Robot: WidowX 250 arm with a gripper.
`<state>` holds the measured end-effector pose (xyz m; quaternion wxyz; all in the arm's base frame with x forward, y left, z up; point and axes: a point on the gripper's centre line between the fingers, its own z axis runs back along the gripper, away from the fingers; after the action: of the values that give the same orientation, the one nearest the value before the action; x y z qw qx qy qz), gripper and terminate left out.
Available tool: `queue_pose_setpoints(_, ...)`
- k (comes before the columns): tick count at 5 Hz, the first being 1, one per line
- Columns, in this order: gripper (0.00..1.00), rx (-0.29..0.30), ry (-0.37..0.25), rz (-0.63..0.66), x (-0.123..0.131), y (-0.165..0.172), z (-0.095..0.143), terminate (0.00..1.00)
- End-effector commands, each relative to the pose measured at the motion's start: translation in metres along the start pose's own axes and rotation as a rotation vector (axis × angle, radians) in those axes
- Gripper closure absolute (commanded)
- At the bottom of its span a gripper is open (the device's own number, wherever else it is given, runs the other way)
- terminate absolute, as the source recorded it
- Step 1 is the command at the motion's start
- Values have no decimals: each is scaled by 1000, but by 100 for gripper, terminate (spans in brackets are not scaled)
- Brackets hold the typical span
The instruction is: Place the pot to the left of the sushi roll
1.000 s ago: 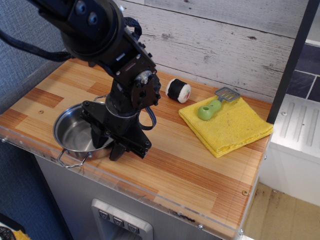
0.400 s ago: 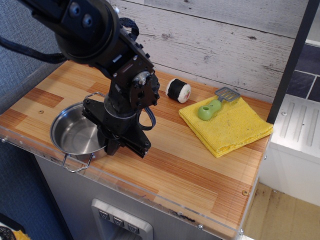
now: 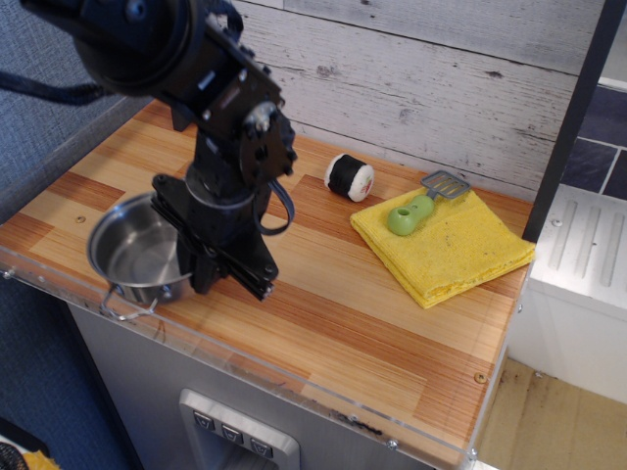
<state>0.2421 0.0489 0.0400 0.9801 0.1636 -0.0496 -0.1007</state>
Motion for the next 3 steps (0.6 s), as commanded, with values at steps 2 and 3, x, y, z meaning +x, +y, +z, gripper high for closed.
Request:
queue_pose_setpoints(2, 100, 62, -192, -271, 61, 29, 23, 0)
queue_pose_setpoints(3, 100, 83, -215, -381, 75, 29, 7, 0)
